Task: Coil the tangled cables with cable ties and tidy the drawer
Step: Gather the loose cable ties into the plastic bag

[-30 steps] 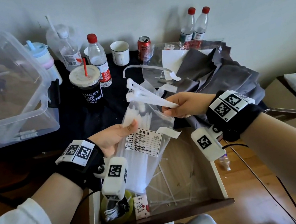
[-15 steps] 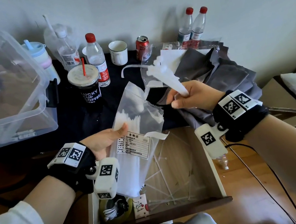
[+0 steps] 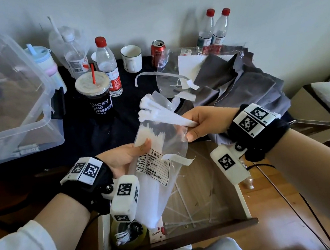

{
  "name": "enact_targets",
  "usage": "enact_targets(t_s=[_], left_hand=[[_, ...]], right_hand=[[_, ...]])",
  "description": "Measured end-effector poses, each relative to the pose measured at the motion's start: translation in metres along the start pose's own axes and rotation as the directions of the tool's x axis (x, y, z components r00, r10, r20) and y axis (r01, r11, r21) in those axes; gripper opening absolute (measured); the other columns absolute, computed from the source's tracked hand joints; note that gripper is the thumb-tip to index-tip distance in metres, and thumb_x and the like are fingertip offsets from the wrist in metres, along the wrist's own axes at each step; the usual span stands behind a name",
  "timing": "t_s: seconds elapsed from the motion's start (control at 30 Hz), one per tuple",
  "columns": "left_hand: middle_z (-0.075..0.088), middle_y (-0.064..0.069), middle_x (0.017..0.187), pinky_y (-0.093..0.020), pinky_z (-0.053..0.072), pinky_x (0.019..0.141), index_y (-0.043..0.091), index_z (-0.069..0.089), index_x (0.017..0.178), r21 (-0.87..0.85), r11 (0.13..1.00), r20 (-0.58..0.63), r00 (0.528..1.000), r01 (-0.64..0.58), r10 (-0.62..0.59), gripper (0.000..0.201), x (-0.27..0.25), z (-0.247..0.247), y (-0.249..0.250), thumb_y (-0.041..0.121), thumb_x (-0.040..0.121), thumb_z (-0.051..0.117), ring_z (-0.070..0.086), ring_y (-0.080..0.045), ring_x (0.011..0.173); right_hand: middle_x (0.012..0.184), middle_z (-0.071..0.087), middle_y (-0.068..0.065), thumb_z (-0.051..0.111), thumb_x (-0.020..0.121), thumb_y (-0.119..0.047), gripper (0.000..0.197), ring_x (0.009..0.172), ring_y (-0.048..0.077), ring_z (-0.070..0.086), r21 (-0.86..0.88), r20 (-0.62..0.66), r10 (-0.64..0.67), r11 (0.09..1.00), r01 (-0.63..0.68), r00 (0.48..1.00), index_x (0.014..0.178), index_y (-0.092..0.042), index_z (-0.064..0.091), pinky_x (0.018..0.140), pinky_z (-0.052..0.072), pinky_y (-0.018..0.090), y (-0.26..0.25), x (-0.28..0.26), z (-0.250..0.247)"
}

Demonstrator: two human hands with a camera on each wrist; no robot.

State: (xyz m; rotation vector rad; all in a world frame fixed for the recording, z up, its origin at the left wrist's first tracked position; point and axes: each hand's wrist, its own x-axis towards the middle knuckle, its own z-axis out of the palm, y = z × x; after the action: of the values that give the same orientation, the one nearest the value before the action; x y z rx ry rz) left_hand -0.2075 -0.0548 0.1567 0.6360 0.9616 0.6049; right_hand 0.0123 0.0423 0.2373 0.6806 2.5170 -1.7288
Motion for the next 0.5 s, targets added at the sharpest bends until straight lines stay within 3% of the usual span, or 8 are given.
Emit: enact_targets(t_s=[0.07, 0.17, 0.23, 0.37, 0.43, 0.5], left_hand=[[0.072, -0.019, 0.094, -0.037, 0.058, 0.066, 0.0, 0.075, 0.086, -0.053, 0.999, 0.017, 1.0, 0.007, -0.006, 0.078, -0.001, -0.001, -0.001, 0.049, 0.027, 0.094, 0.071, -0.029, 0.083], [0.071, -0.02, 0.096, -0.038, 0.058, 0.068, -0.002, 0.073, 0.091, -0.13, 0.992, 0.027, 1.0, -0.003, 0.007, 0.083, -0.003, 0.0, -0.001, 0.047, 0.028, 0.094, 0.071, -0.03, 0.084], [0.072, -0.017, 0.096, -0.037, 0.059, 0.071, 0.001, 0.075, 0.089, -0.128, 0.991, 0.01, 0.999, -0.035, 0.036, 0.081, -0.003, 0.003, 0.002, 0.049, 0.027, 0.093, 0.071, -0.027, 0.085], [0.072, -0.017, 0.1, -0.036, 0.058, 0.072, 0.002, 0.075, 0.092, -0.07, 0.996, -0.019, 0.998, -0.064, 0.063, 0.084, 0.0, 0.001, 0.006, 0.056, 0.029, 0.091, 0.07, -0.026, 0.088], [0.07, -0.019, 0.103, -0.037, 0.057, 0.074, -0.001, 0.072, 0.096, -0.051, 0.997, -0.037, 0.998, -0.059, 0.057, 0.088, 0.002, -0.002, 0.006, 0.056, 0.031, 0.091, 0.069, -0.029, 0.091], [0.069, -0.02, 0.105, -0.039, 0.056, 0.077, -0.002, 0.071, 0.097, -0.026, 0.997, -0.058, 0.996, -0.068, 0.067, 0.09, 0.004, -0.003, 0.004, 0.057, 0.031, 0.09, 0.069, -0.029, 0.092]], right_hand=[[0.066, 0.055, 0.005, 0.075, 0.063, -0.054, 0.023, 0.062, 0.02, 0.045, 0.061, -0.104, -0.055, 0.996, 0.062, 0.993, 0.07, -0.033, 0.069, 0.062, 0.038, 0.031, 0.004, -0.003, -0.006], [0.055, 0.05, -0.009, 0.076, 0.059, -0.061, 0.036, 0.048, 0.004, 0.036, 0.252, -0.242, -0.086, 0.956, 0.148, 0.967, 0.067, -0.027, 0.071, 0.047, 0.029, 0.016, 0.008, -0.007, -0.013], [0.052, 0.046, -0.013, 0.076, 0.062, -0.058, 0.032, 0.046, 0.003, 0.031, 0.29, -0.321, -0.117, 0.933, 0.215, 0.94, 0.064, -0.027, 0.07, 0.046, 0.021, 0.019, 0.013, -0.006, -0.012], [0.054, 0.052, -0.015, 0.075, 0.067, -0.052, 0.027, 0.048, 0.003, 0.034, 0.321, -0.464, -0.151, 0.89, 0.324, 0.873, 0.065, -0.026, 0.068, 0.052, 0.013, 0.036, 0.017, -0.005, -0.008], [0.053, 0.052, -0.015, 0.074, 0.069, -0.05, 0.025, 0.047, 0.003, 0.033, 0.33, -0.467, -0.125, 0.894, 0.304, 0.875, 0.066, -0.026, 0.068, 0.051, 0.014, 0.034, 0.016, -0.007, -0.007], [0.05, 0.047, -0.014, 0.072, 0.076, -0.036, 0.019, 0.044, 0.003, 0.031, 0.335, -0.452, -0.077, 0.909, 0.249, 0.889, 0.065, -0.023, 0.065, 0.046, 0.018, 0.023, 0.016, -0.009, -0.006]])
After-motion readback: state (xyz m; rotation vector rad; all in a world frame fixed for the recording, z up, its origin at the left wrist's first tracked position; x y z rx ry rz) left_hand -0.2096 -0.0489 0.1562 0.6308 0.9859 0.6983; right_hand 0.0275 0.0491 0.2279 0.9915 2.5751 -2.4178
